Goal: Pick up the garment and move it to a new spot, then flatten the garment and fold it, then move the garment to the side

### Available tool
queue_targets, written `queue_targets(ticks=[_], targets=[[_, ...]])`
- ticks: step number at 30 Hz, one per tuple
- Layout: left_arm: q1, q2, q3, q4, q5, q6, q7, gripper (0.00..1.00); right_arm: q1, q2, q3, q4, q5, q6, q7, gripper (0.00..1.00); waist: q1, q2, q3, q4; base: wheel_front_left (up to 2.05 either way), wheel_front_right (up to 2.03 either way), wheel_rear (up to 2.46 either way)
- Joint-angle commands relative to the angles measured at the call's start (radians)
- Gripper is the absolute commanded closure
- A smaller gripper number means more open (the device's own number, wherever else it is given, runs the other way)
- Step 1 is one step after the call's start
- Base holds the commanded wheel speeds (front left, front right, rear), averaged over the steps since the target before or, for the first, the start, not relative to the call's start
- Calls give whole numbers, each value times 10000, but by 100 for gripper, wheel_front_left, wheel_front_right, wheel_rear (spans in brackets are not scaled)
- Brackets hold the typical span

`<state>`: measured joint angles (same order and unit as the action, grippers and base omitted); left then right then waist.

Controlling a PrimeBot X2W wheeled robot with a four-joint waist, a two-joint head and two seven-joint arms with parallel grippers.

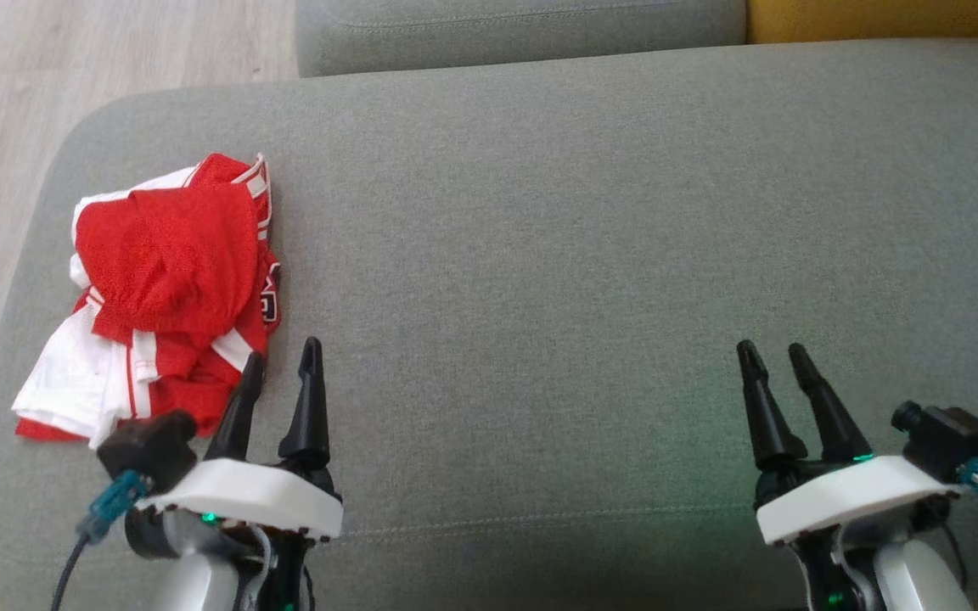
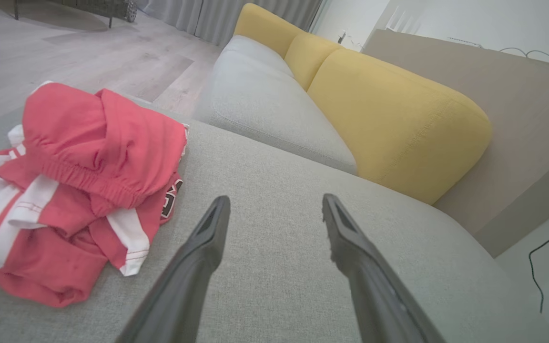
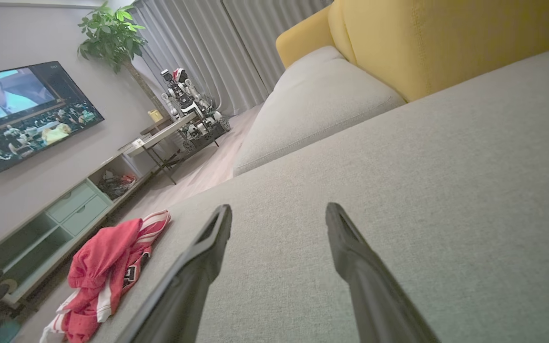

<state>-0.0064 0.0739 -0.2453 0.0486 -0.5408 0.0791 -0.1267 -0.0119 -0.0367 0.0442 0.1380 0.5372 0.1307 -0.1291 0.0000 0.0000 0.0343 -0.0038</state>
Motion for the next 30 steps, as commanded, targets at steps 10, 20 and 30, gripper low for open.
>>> queue_targets(ticks=[10,20,30], targets=[[-560,233,-18,-649,1505,394,-469,0,-635,-101,-138,-675,-1573,0,-447,0,0,0,81,32,0,0,0],[-587,309,-275,-979,2711,735,-736,0,-656,-111,-137,-820,-2663,0,-713,0,0,0,82,57,0,0,0],[-574,435,-508,-1227,3968,1071,-1034,0,-620,-123,-196,-958,-3891,0,-1010,0,0,0,41,62,0,0,0]])
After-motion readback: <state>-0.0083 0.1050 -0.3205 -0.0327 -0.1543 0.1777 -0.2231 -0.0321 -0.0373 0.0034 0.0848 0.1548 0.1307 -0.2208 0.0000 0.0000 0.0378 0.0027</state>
